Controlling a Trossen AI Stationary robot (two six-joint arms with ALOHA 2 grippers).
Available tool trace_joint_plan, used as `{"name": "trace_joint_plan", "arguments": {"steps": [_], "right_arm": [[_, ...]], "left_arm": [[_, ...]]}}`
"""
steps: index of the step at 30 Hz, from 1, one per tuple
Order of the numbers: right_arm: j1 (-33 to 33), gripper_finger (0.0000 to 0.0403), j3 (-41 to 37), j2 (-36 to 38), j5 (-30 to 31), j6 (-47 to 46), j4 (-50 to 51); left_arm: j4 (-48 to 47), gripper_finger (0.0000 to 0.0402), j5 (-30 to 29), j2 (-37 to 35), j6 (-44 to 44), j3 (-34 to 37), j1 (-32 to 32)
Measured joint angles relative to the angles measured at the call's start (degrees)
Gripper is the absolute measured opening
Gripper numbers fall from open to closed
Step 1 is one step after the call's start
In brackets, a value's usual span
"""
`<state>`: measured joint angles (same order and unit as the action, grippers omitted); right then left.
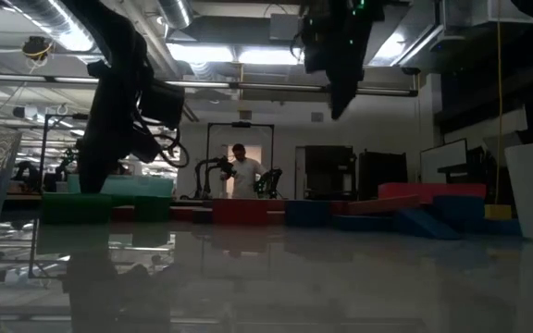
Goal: Sort blocks
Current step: Put the green block into the green bin
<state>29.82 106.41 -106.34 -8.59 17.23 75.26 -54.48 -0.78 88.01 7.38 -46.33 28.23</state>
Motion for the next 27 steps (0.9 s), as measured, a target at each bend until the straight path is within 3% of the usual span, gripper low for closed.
{"name": "trace_joint_plan", "arguments": {"steps": [3, 10, 19, 27], "right_arm": [[-0.02, 0.0138, -5.24, -0.04, -0.14, 1.15, -1.84], [-0.13, 0.0138, -15.28, -0.09, -0.25, 1.29, -7.72], [-0.17, 0.0138, -16.42, -0.09, -0.26, 1.19, -7.73], [-0.17, 0.0138, -16.42, -0.09, -0.27, 1.09, -7.8]], "left_arm": [[-0.12, 0.0014, 0.42, -0.04, 2.68, 0.0, 0.0], [-0.69, 0.0071, 0.42, -0.04, 2.0, 0.0, 0.0], [-0.48, 0.0167, 3.27, -0.04, 0.66, 0.0, -0.1], [6.27, 0.0193, 4.07, -0.04, -1.45, -0.02, -0.22]]}}
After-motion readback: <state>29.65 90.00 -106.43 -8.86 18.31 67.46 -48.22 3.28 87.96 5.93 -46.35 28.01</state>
